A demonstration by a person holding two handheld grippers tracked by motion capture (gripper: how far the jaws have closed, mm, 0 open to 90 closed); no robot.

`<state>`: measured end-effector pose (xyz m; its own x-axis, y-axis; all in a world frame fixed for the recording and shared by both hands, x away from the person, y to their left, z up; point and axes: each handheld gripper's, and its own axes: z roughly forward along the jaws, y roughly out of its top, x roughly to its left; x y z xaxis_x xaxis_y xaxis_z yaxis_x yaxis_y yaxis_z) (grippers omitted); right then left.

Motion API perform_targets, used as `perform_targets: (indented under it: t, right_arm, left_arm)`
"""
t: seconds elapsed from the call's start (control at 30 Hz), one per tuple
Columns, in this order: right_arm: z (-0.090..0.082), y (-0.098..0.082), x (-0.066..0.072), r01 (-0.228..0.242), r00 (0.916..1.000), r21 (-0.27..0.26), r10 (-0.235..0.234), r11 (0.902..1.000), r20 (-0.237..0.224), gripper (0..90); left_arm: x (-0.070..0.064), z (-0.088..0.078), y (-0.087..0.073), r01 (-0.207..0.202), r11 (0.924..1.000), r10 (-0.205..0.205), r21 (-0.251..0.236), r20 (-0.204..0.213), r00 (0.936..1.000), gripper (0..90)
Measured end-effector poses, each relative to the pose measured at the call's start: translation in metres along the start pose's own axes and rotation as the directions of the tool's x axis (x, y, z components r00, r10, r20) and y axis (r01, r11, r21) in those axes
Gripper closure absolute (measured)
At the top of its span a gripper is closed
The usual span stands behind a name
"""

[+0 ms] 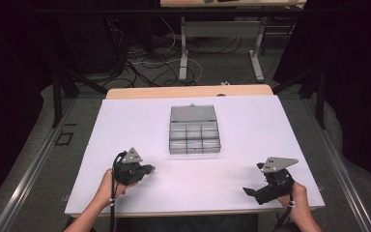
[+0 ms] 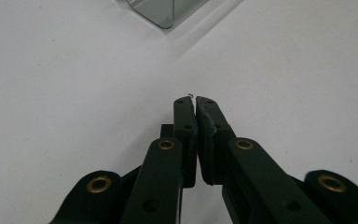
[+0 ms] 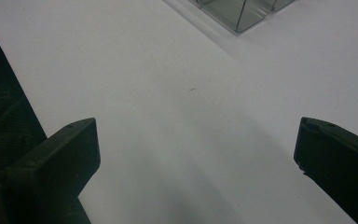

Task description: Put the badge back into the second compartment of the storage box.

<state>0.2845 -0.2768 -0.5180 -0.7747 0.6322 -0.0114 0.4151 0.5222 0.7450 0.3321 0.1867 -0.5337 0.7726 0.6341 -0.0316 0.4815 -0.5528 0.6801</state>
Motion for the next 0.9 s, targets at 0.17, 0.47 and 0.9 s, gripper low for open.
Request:
perform_targets:
  t: [0.17, 0.47, 0.9]
  right_arm:
    - [0.001, 0.000, -0.001, 0.013, 0.9999, -0.002, -0.014, 0.9999, -0.004, 0.0]
    - [0.000, 0.000, -0.001, 0.012, 0.9999, -0.002, -0.012, 0.9999, -0.004, 0.0]
    - [0.000, 0.000, -0.001, 0.010, 0.9999, 0.010, -0.010, 0.9999, 0.002, 0.0]
  left_arm:
    - [-0.003, -0.002, 0.002, -0.020, 0.9997, 0.020, 0.010, -0.001, 0.9998, 88.0]
    - [-0.002, -0.006, 0.003, -0.023, 0.9994, 0.022, -0.026, -0.020, 0.9996, 88.0]
    - [0.004, -0.015, 0.007, -0.010, 0.9985, 0.008, -0.054, -0.041, 0.9991, 87.9]
